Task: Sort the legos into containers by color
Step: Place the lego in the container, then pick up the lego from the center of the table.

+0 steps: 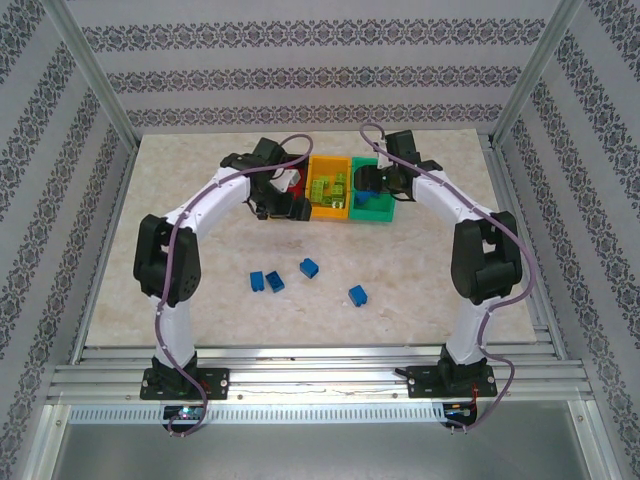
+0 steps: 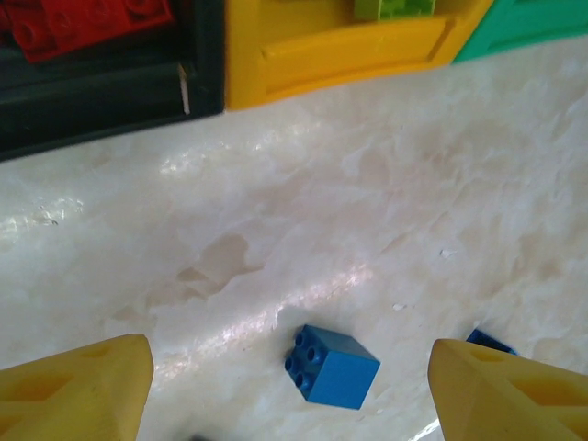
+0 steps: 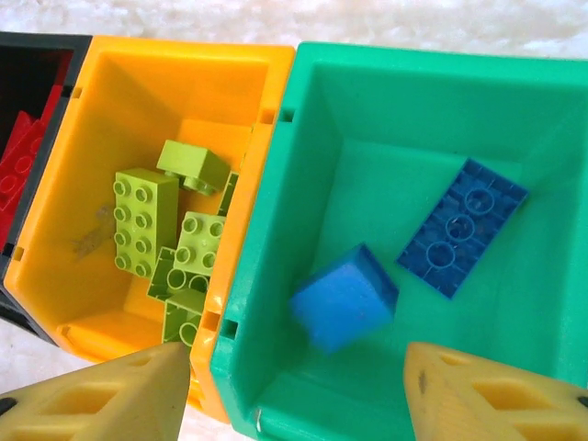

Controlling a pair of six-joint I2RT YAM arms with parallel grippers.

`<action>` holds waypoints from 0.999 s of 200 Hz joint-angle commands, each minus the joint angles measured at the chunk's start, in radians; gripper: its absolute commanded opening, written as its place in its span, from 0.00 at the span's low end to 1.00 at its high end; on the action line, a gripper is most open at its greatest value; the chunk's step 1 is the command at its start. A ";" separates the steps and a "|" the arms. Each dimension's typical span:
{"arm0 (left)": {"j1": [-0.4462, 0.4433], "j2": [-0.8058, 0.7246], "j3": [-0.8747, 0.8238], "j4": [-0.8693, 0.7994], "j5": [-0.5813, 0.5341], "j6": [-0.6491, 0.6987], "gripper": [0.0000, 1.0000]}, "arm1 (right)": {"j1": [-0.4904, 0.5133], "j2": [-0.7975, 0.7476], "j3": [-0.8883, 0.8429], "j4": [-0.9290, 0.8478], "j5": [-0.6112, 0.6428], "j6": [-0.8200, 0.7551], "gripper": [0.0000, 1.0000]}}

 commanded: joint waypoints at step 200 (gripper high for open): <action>-0.284 0.251 0.158 -0.307 -0.236 0.135 0.79 | 0.012 -0.369 -0.739 0.516 -0.088 0.107 0.65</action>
